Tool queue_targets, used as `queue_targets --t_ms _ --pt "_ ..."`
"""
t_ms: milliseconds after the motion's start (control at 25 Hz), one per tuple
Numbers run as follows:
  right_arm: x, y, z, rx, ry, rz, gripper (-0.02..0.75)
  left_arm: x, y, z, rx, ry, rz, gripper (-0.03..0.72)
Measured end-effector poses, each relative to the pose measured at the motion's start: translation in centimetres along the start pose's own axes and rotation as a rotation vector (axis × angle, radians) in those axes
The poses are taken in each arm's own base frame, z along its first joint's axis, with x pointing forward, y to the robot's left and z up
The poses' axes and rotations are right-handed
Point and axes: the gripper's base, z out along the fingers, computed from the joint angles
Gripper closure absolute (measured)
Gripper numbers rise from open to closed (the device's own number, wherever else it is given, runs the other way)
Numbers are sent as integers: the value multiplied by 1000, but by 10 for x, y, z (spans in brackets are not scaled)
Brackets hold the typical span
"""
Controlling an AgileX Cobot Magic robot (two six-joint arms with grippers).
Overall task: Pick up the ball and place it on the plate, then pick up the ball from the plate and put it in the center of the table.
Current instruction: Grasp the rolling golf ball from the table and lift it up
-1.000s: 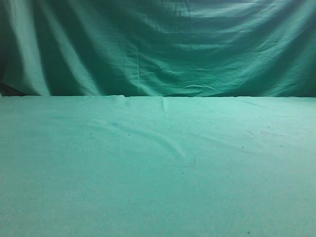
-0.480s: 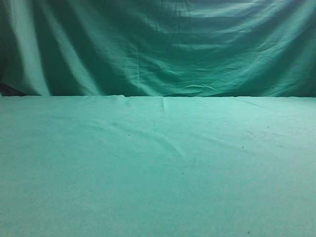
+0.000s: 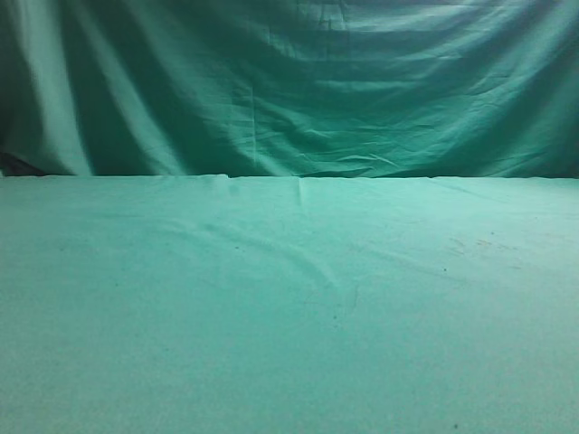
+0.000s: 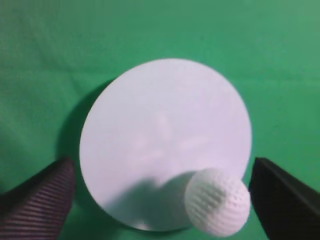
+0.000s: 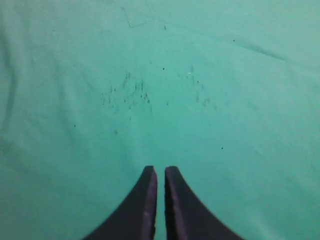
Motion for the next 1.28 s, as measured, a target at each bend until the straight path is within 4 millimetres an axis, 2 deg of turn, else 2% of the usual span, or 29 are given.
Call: queue_targets --t_ms 80,200,320,360,480,600,720,800,840,1040,1120,1280 --pt "0 0 0 0 0 0 690 -10 -3 -9 36 -17 -31 43" --pt "0 0 0 1 0 -1 690 -25 -8 -25 104 -35 -42 144" --pt "2 0 0 0 20 -2 690 -35 -16 -41 201 -35 -22 132" --pt "3 0 0 -1 35 -2 690 -38 -19 -46 236 -43 -18 173" --pt "4 0 -4 -6 83 -4 690 -42 -27 -60 324 -73 10 159" --pt "4 1 -14 -9 97 -5 690 -41 -31 -79 355 -118 21 343" --pt "10 1 -25 -10 108 -6 690 -37 -34 -102 355 -164 64 589" --pt "15 2 -34 -11 110 -7 690 -33 -38 -123 374 -219 95 651" --pt "17 2 -37 -11 107 -7 690 -31 -41 -135 390 -259 117 688" --pt "21 6 -45 -47 94 4 690 7 -61 -179 450 -446 196 688" --pt "21 8 -46 -63 89 8 690 30 -72 -190 439 -514 239 688" --pt "17 8 -44 -69 57 -8 690 73 -89 -191 427 -588 292 688"
